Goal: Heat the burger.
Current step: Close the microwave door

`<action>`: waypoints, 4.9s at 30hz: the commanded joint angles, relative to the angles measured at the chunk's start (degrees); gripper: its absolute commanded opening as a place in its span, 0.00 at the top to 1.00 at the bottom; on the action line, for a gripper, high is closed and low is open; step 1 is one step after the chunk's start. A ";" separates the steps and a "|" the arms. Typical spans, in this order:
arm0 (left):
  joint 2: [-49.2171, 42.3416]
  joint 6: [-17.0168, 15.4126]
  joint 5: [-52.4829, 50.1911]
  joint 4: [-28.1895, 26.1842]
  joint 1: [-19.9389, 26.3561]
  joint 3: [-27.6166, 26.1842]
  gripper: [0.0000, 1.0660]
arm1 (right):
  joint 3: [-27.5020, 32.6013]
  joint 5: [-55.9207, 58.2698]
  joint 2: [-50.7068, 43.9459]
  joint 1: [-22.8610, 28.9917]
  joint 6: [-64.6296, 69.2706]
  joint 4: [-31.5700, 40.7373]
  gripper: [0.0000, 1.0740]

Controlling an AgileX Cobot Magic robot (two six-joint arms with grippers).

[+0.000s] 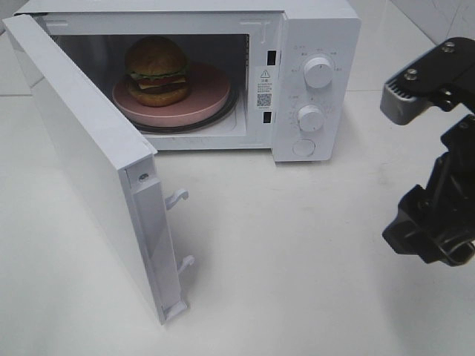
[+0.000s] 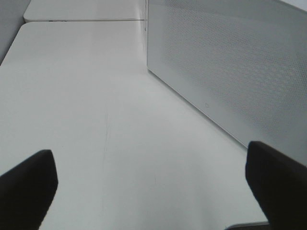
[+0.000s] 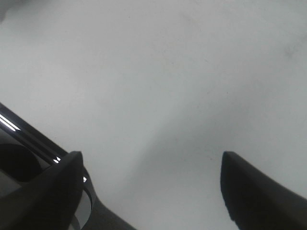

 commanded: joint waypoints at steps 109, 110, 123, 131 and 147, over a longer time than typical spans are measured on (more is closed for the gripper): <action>1.38 -0.06 -0.92 -0.57 -0.23 -0.40 0.07 | 14.78 9.22 -63.71 -32.37 -0.29 4.70 0.30; 1.38 -0.06 -0.92 -0.57 -0.23 -0.40 0.07 | 14.78 9.22 -63.71 -32.37 -0.29 4.70 0.30; 12.26 -0.06 -11.75 -0.11 -0.23 -2.46 0.67 | 14.78 9.22 -63.71 -32.37 -0.29 4.70 0.30; 19.25 0.00 -17.13 -0.06 -0.23 -2.18 1.00 | 14.78 9.22 -63.71 -32.37 -0.29 4.70 0.30; 34.09 0.11 -56.38 -0.52 -0.23 12.15 1.00 | 14.78 9.22 -63.71 -32.37 -0.29 4.70 0.30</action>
